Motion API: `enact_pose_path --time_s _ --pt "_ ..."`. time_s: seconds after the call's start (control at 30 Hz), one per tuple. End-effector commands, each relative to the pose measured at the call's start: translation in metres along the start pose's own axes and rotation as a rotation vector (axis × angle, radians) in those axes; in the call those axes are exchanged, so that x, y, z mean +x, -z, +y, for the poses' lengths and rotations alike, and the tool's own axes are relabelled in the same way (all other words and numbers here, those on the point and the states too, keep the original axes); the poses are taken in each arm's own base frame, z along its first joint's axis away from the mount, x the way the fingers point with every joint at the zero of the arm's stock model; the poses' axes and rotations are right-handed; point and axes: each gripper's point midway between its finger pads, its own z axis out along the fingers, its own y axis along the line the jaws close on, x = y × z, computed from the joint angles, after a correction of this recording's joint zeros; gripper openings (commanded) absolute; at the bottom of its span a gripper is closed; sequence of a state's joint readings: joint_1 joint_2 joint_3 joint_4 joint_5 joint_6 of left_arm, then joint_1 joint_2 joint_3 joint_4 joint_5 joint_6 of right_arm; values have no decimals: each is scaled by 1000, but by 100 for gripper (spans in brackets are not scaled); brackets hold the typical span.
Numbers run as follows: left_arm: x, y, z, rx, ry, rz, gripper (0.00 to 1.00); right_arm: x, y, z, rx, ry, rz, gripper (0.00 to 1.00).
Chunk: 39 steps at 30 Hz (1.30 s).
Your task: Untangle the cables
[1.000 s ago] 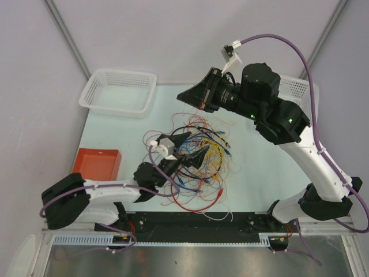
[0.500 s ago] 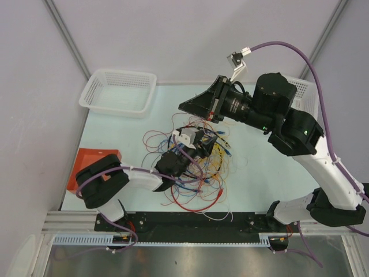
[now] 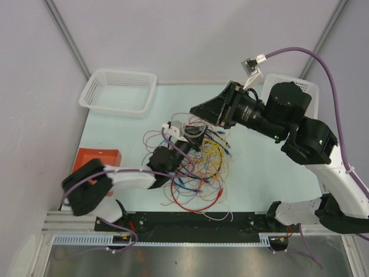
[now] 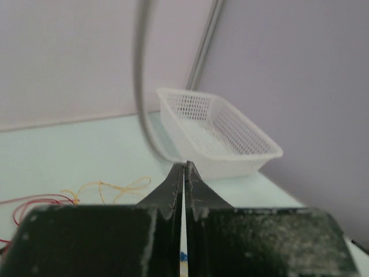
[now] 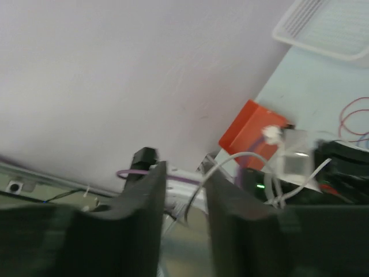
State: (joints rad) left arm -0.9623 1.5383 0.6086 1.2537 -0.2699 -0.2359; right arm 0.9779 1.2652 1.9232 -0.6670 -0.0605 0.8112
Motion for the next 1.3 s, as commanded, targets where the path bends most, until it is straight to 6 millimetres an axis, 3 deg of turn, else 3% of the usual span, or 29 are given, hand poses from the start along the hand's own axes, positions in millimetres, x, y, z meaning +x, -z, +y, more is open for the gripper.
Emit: enact_pose_path --time_s 0.0,0.03,0.07,0.1,0.13,0.17,0.23,0.27,0.33,0.37,0.5,0.7,0.87,1.03,1.27 --pt "-90 9 4 -113 -11 4 0 -23 46 -37 155 169 -157 59" --pt "-112 3 4 -147 -25 18 0 -14 45 -57 209 183 -150 62" --pt "-96 14 22 -217 -84 147 0 -18 50 -66 240 196 -186 64" --pt "-111 21 22 -224 -95 153 0 -23 66 -66 238 210 -220 67" --pt "-130 22 21 -230 -97 149 0 -20 68 -74 262 214 -224 69" --pt "-123 33 28 -258 -125 223 0 -14 68 -90 305 222 -219 71" --pt "-154 40 23 -264 -104 202 0 -11 75 -102 343 236 -224 74" --pt "-145 51 28 -284 -122 281 0 -4 75 -116 387 242 -210 75" --pt "-162 53 20 -267 -107 291 0 0 75 -126 419 260 -196 76" --pt "-158 59 21 -269 -118 337 0 5 74 -136 451 267 -183 76" --pt "-172 60 5 -197 -111 352 0 17 65 -149 471 307 -132 76" --pt "-191 57 -16 -101 -94 333 0 39 38 -123 277 373 -69 73" --pt "-208 56 -47 42 -49 325 0 50 18 -127 227 441 -63 68" --pt "-226 58 -67 128 -10 306 0 49 7 -113 122 474 -106 67" --pt "-233 65 -89 240 37 308 0 39 -11 -92 20 510 -177 64"
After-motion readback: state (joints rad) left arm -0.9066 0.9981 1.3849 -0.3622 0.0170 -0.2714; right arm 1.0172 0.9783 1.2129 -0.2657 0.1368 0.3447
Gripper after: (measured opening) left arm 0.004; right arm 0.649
